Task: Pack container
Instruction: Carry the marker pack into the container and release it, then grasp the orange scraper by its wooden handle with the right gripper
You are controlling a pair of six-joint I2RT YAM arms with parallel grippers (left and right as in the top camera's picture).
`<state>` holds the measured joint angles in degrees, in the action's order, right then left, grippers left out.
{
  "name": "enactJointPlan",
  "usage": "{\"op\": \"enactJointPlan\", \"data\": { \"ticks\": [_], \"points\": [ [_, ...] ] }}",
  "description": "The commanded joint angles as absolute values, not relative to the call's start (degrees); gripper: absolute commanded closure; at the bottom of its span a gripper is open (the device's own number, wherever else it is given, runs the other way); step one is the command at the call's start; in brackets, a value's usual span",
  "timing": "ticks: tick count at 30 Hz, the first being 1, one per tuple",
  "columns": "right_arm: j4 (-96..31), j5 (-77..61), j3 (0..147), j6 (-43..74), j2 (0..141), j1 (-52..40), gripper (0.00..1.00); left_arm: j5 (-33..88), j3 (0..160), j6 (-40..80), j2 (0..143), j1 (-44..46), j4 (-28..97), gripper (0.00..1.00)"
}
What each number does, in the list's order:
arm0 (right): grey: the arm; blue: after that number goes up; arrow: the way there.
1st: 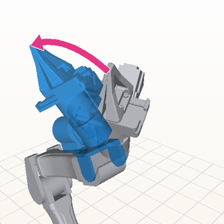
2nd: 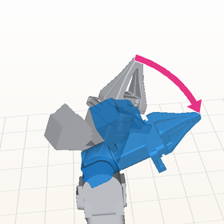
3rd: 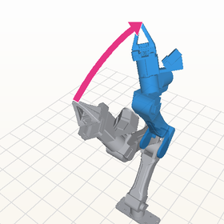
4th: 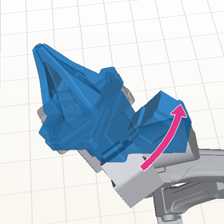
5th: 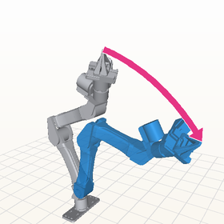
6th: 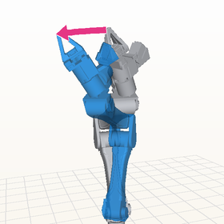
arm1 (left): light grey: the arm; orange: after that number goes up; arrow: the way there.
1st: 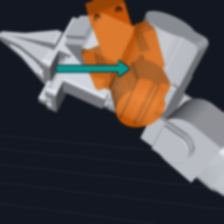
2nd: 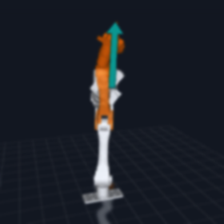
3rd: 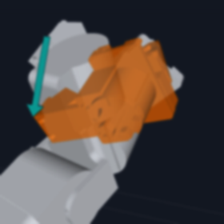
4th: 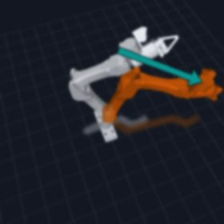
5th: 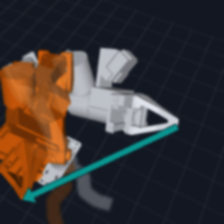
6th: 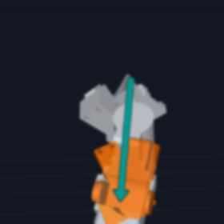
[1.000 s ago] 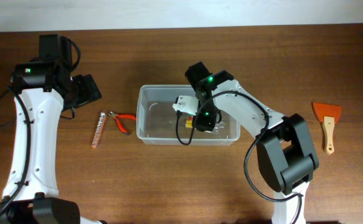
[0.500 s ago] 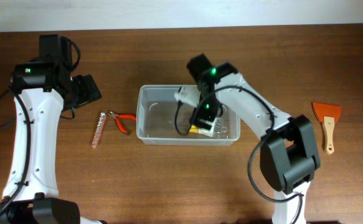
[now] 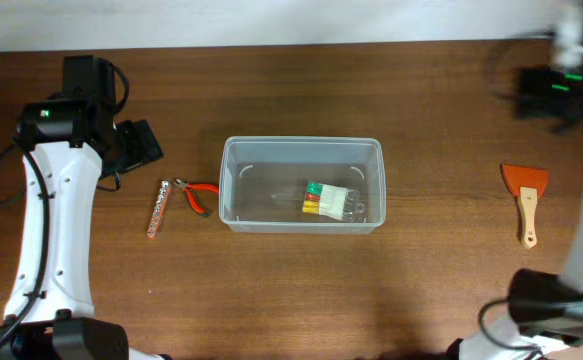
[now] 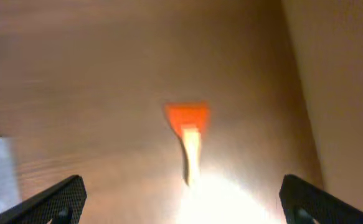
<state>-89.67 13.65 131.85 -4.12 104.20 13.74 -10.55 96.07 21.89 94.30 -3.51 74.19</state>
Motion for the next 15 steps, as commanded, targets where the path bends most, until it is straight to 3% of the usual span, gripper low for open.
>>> {"op": "enactJointPlan", "data": {
  "ticks": [1,7,15],
  "points": [
    [-91.35,8.78,127.94,0.12,106.80,23.18,0.01,-10.31,95.81,20.97,94.37,-3.42,73.58,0.01],
    [-83.57,6.61,113.23,-7.31,106.89,31.94,0.01,-10.31,95.81,20.97,94.37,-3.42,72.82,0.01],
    [-63.07,4.43,87.64,-18.70,106.89,34.15,0.01,-10.31,95.81,20.97,94.37,-3.42,72.82,0.01]
  ]
}}
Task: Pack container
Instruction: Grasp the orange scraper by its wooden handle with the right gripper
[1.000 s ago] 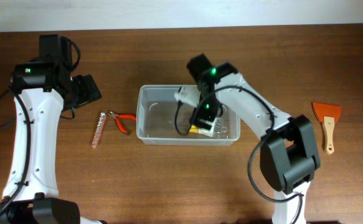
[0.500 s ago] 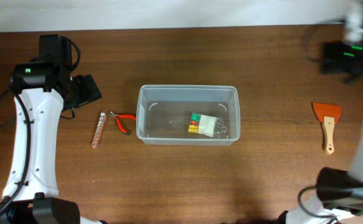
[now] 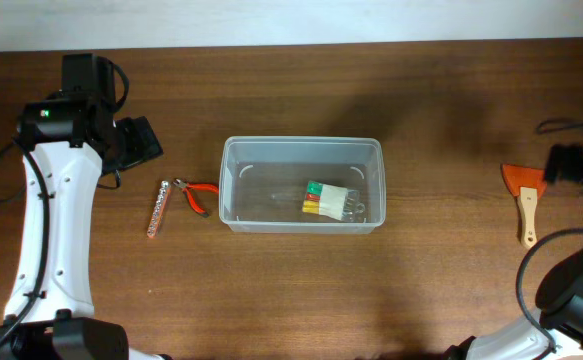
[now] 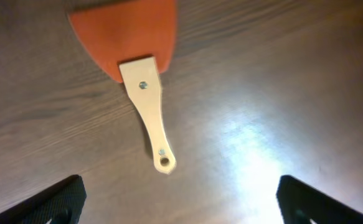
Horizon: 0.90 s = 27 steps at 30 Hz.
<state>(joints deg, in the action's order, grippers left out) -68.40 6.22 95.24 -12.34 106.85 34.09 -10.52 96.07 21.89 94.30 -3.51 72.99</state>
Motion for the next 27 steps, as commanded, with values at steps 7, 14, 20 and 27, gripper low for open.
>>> {"op": "enactJointPlan", "data": {
  "ticks": [7,14,20,27],
  "points": [
    [-50.33,-2.61,76.49,-22.26,107.44,34.15,0.01,-10.31,95.81,20.97,94.37,-3.42,72.82,0.01],
    [-44.97,-2.61,71.13,-22.17,109.25,34.15,0.01,-10.31,95.81,20.97,94.37,-3.42,72.62,0.01],
    [-44.77,-2.59,70.70,-22.00,112.92,34.15,0.01,-10.31,95.81,20.97,94.37,-3.42,72.60,0.01],
    [-44.56,-2.59,70.70,-21.80,113.91,34.17,0.16,-10.31,95.81,20.97,94.37,-3.40,72.60,0.01]
  ]
}}
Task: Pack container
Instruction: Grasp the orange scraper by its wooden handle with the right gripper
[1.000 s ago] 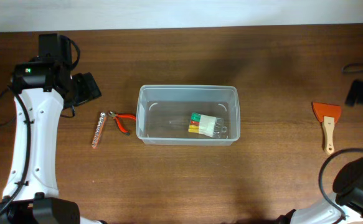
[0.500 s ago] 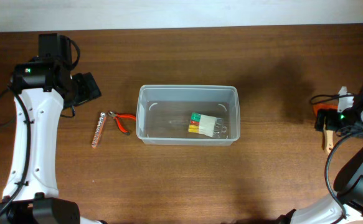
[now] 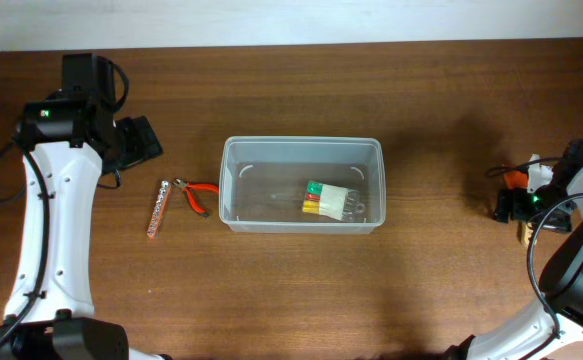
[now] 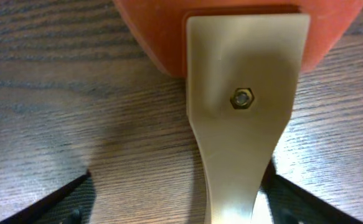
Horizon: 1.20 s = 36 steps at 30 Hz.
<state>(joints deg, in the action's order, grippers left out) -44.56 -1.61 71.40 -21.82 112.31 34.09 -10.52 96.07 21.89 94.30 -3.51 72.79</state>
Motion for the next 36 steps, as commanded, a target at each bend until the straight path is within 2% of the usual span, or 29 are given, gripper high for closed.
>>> {"op": "enactJointPlan", "data": {
  "ticks": [1,15,21,25,31,36],
  "points": [
    [-44.56,-2.59,70.70,-21.80,113.91,34.17,0.22,-10.31,95.81,20.97,94.37,-3.42,72.62,0.01],
    [-44.66,-2.61,70.70,-20.47,113.91,34.15,0.72,-10.31,95.81,20.97,94.37,-3.42,72.60,0.01],
    [-44.23,-2.61,70.70,-20.03,113.91,34.15,0.78,-10.33,95.81,20.97,94.37,-3.42,72.60,0.01],
    [-43.20,-2.61,70.70,-18.06,113.91,34.15,0.95,-10.33,95.81,20.97,94.37,-3.42,72.66,0.01],
    [-43.38,-3.46,72.03,-15.38,113.71,33.89,0.96,-10.92,95.81,20.95,94.37,-3.44,72.62,0.01],
    [-48.49,-3.18,81.76,-14.50,110.15,30.41,0.96,-12.93,95.90,20.93,94.17,-3.60,72.62,0.01]
  ]
}}
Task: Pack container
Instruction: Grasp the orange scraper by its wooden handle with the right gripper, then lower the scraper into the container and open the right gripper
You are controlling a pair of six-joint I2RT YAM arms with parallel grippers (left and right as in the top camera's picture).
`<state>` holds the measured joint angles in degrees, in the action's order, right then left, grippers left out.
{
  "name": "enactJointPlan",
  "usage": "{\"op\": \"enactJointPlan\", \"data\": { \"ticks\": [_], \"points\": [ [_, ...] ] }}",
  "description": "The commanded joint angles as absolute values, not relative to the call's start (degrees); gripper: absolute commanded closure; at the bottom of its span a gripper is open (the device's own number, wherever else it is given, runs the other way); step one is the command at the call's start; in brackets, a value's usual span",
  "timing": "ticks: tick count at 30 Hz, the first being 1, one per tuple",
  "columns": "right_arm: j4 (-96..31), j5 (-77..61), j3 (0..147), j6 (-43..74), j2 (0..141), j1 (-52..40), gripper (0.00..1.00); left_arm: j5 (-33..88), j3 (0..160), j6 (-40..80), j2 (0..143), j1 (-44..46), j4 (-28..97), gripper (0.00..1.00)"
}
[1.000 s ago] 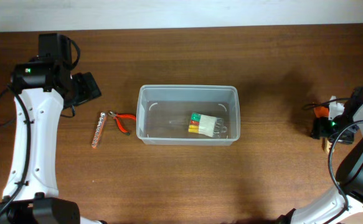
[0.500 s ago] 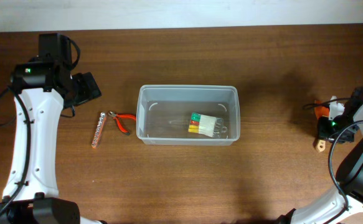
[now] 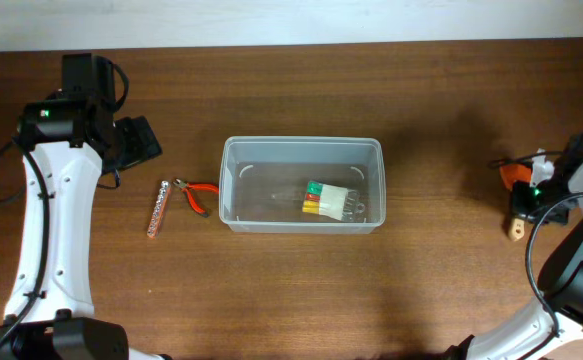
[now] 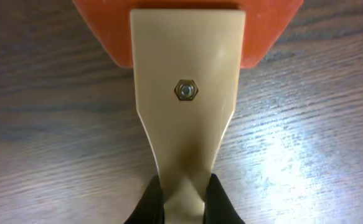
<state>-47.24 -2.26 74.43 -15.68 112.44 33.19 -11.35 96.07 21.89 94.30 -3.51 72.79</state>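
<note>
A clear plastic container (image 3: 371,150) stands mid-table with a pack of coloured markers (image 3: 329,201) inside. At the far right, my right gripper (image 4: 185,202) is shut on the pale wooden handle of an orange scraper (image 4: 187,81); its orange blade (image 3: 512,175) peeks out beside the arm. In the right wrist view the handle fills the frame between both dark fingers (image 4: 150,202). Left of the container lie red-handled pliers (image 3: 197,195) and a glittery stick (image 3: 158,207). My left gripper (image 3: 143,142) hovers upper left of them; its fingers are hard to make out.
The brown wooden table (image 3: 291,290) runs to a pale wall along the far edge. The scraper lies close to the table's right edge. The left arm's white links (image 3: 56,230) stretch down the left side.
My right gripper's fingers, then spread wide either side of the scraper handle, have shut on it. The scraper has shifted slightly in the overhead view. The left arm has not moved.
My right gripper was open high above the far right, with the scraper small below. It then hung open closer over the scraper, later straddling the handle just above the table. Now it grips the handle. Container, markers, pliers and stick stayed put.
</note>
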Motion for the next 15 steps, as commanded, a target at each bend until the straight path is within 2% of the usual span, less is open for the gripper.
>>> {"op": "enactJointPlan", "data": {
  "ticks": [1,6,11,15],
  "points": [
    [-49.52,-3.25,84.38,-14.50,109.21,29.52,0.96,-12.91,95.94,20.95,94.13,-3.84,72.64,0.01],
    [-56.01,-4.12,99.92,-15.09,105.27,23.44,0.96,-12.91,95.94,20.95,93.25,-5.15,72.64,0.01],
    [-64.82,-8.73,114.83,-25.74,104.55,12.60,0.96,-12.91,95.94,20.95,92.68,-5.43,72.42,0.01],
    [-71.37,-8.84,118.19,-41.47,104.55,-0.69,0.96,-12.88,95.94,20.99,92.20,-5.43,72.31,0.01]
  ]
}}
